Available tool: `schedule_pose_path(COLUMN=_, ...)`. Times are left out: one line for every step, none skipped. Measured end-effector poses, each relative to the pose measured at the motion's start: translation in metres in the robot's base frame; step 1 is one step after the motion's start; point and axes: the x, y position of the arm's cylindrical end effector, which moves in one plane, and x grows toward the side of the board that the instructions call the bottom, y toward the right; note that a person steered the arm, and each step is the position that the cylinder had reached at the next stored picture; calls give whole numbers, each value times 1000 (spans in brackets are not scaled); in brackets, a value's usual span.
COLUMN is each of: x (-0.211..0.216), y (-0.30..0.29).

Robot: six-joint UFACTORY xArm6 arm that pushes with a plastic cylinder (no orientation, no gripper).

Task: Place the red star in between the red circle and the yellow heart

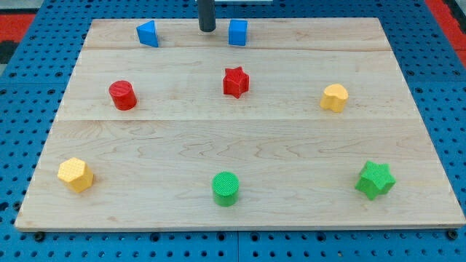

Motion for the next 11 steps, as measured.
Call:
schedule_pose_path(x=-17, y=-15)
schedule_pose_path(x=-18, y=-32)
schedule_pose_path(x=-15, y=-31)
schedule_pose_path(x=-10, y=9)
schedule_pose_path(x=1, y=9)
schedule_pose_path(x=1, y=12)
schedule_pose_path(x=5, y=15)
schedule_pose_path(x=54, y=15)
schedule_pose_path(x=89, y=10)
schedule_pose_path(x=89, y=34)
schedule_pose_path(x=110, y=30)
